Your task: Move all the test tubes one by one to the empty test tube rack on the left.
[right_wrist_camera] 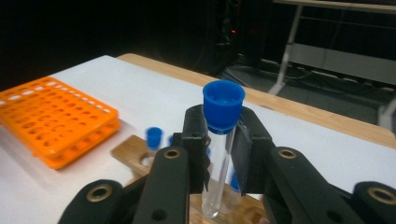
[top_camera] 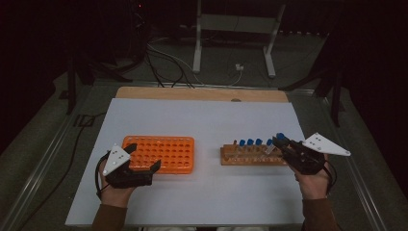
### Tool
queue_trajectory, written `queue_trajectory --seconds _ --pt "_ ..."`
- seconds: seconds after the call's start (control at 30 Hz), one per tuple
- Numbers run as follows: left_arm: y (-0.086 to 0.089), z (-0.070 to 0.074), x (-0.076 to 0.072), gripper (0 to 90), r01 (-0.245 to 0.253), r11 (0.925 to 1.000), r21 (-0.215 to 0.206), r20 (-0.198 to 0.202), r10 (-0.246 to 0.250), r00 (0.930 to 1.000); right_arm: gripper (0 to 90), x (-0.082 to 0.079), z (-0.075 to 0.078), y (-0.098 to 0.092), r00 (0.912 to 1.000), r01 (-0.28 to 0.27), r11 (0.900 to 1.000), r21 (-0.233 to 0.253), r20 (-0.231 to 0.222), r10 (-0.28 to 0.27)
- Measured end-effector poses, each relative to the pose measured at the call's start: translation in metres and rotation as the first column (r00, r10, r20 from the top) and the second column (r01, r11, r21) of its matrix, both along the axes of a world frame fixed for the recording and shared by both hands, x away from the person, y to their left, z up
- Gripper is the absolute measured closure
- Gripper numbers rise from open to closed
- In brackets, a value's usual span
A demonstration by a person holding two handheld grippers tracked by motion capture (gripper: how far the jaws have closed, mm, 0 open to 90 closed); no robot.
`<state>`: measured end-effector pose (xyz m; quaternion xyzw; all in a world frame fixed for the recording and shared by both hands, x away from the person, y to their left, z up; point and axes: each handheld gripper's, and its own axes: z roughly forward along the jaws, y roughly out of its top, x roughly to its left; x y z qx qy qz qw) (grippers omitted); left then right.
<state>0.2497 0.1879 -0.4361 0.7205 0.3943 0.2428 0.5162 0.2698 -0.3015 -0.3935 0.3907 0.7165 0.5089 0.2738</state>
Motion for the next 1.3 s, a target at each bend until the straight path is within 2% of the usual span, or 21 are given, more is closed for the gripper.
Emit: queue_trajectory --seconds 0.07,0.37,0.63,0.93,1.07,1.3 --pt "-0.006 0.001 0.003 0.5 0.018 0.9998 -0.009 -0.002 -0.018 0.9998 77.0 -0.001 0.001 0.009 0.9996 -0.028 1.0 -0.004 -0.002 0.028" --pt "-0.041 0.003 0.017 0.5 0.114 0.9935 0.001 -0.005 -0.114 0.9935 76.9 0.004 0.0 0.039 0.9938 -0.11 0.994 -0.005 -0.017 0.11" --pt "-0.063 0.0 0.025 0.5 0.161 0.9869 0.007 -0.009 -0.161 0.9869 76.8 0.007 0.0 0.068 0.9837 -0.178 0.984 0.002 -0.025 0.178" --pt "-0.075 -0.003 0.026 1.3 0.192 0.9814 0.002 -0.016 -0.192 0.9813 76.8 0.011 -0.002 0.093 0.9703 -0.238 0.971 0.03 -0.04 0.239" --pt "-0.08 -0.003 0.026 1.3 0.21 0.9776 -0.001 -0.014 -0.21 0.9775 76.9 0.012 -0.004 0.106 0.9632 -0.264 0.964 0.023 -0.047 0.265" --pt "-0.091 -0.002 0.025 1.3 0.258 0.966 -0.012 -0.011 -0.258 0.966 76.8 0.015 -0.008 0.123 0.9533 -0.295 0.955 0.029 -0.061 0.296"
